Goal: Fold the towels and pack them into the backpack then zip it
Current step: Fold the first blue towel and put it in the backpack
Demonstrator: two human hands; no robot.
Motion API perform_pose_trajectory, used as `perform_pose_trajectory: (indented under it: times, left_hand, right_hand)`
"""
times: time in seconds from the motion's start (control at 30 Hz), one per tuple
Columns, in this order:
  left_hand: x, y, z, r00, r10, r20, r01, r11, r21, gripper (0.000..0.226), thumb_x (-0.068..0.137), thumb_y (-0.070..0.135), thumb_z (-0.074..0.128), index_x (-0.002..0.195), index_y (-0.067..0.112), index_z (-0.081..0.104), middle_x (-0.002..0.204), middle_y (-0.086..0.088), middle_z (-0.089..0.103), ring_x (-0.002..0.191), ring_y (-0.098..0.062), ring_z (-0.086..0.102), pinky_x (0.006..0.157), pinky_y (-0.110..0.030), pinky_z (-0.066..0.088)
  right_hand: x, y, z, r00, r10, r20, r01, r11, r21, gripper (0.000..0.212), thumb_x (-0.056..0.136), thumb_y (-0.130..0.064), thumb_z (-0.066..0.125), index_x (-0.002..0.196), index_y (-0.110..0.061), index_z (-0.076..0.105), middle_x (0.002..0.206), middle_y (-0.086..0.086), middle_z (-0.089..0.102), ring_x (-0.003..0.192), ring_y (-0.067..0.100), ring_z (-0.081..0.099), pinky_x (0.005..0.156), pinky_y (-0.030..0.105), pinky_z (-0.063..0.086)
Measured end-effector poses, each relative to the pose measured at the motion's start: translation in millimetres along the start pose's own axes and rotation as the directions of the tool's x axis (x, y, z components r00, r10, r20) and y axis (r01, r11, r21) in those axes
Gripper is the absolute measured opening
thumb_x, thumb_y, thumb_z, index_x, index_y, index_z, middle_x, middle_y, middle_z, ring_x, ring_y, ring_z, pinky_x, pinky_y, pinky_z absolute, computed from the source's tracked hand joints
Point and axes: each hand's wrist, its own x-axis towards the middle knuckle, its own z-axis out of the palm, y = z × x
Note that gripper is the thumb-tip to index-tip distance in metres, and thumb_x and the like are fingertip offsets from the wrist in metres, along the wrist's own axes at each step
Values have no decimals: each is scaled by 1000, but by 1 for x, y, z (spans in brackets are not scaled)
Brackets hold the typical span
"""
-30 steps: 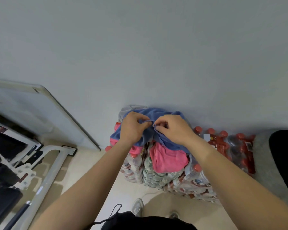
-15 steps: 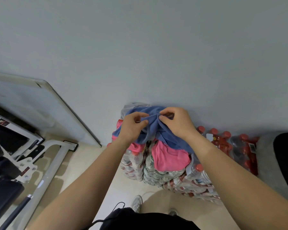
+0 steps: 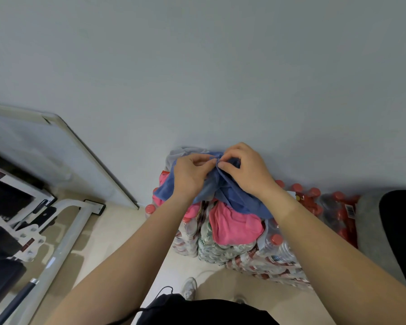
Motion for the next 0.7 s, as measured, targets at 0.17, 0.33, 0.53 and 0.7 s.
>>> perform_pose_trajectory:
  times: [0.17,0.33,0.53,0.7]
  left_hand:
    - [-4,5,1,992,71,107,-73,997,13,16,95,8,62,102,7,76,89,2,77,86,-7,71,81,-25,56]
    - [-7,7,-6,985,79,155,-80,997,3,18,97,10,59,102,8,76,96,-1,77,96,-13,71,91,-32,55]
    - [-15,6,-13,977,52,207,-37,997,-72,14,92,7,66,104,3,72,91,0,77,91,-10,73,81,-20,55]
    - [-17,4,-21,973,55,224,-72,995,68,15,92,6,66,104,0,73,91,-1,76,87,-7,72,78,-17,52]
  right_hand:
    - [3,1,1,998,29,-50,-30,999,-12,10,86,-38,71,81,-29,70,98,-10,57,92,7,57,86,35,49]
    - [4,2,2,998,46,-51,-47,999,-13,13,85,-41,71,79,-30,69,96,-11,55,91,8,58,84,39,51]
    - [3,2,6,997,62,-56,-63,998,-22,21,84,-47,71,73,-30,66,90,-11,56,85,7,57,80,34,51]
    - [4,11,6,997,0,79,0,1000,-8,11,85,-36,73,76,-30,70,95,-9,59,91,7,58,83,30,49]
